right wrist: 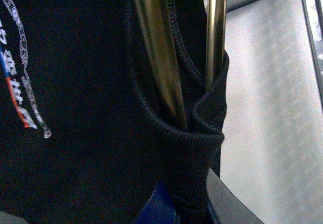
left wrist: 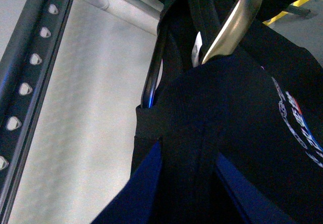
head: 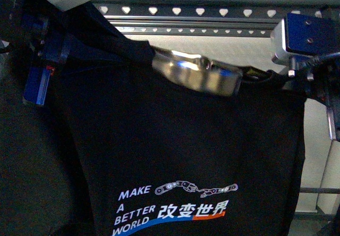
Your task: Hang clothes on hanger
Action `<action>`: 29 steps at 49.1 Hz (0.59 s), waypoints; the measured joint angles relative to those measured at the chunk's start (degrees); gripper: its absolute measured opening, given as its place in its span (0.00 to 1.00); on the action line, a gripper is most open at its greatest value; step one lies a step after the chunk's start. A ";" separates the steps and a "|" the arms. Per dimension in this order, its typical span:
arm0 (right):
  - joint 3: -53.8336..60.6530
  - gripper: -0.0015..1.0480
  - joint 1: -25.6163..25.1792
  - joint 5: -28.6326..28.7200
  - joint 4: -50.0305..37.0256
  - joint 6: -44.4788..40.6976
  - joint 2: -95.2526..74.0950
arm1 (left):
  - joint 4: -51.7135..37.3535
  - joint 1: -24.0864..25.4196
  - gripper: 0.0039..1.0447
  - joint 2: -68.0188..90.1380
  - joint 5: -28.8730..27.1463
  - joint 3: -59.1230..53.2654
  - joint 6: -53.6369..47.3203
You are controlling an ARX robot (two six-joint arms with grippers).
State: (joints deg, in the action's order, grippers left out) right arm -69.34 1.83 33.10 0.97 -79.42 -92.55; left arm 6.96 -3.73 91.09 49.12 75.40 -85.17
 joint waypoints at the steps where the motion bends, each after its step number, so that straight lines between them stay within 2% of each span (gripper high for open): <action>1: 0.63 0.03 -0.33 0.20 -0.07 0.24 0.13 | 0.00 -0.02 0.34 -0.09 0.11 0.00 0.00; 7: 4.70 0.03 -2.99 2.08 -0.42 1.18 1.51 | 0.00 -0.02 0.51 -0.37 0.13 0.00 0.00; 19: 12.76 0.03 -10.49 4.31 -0.42 -0.96 2.25 | -0.68 -0.04 0.94 -0.42 -0.17 -0.17 0.39; 23: 13.62 0.03 -11.82 4.81 -1.36 -0.35 2.25 | -19.56 -0.04 0.94 -0.46 -8.41 -5.49 16.28; 24: 13.75 0.03 -12.15 4.92 -1.86 0.31 2.25 | -20.98 -0.04 0.94 -0.42 -9.18 -6.10 17.77; 25: 13.90 0.03 -12.46 5.09 -2.67 1.42 2.27 | -27.45 -0.02 0.94 -0.11 -12.81 -6.84 25.44; 26: 13.94 0.03 -12.61 5.18 -2.99 1.92 2.38 | -29.77 0.02 0.94 0.09 -14.29 -6.99 27.10; 28: 14.03 0.03 -12.94 5.20 -4.11 3.80 2.69 | -36.46 0.42 0.94 0.72 -20.35 -6.75 40.04; 29: 14.08 0.03 -13.11 5.22 -4.70 4.83 3.04 | -37.05 0.55 0.94 0.77 -22.01 -6.47 44.92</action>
State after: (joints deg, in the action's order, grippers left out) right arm -55.27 -11.29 38.33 -3.73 -74.59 -89.52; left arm -30.09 -3.18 91.85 27.11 68.93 -40.25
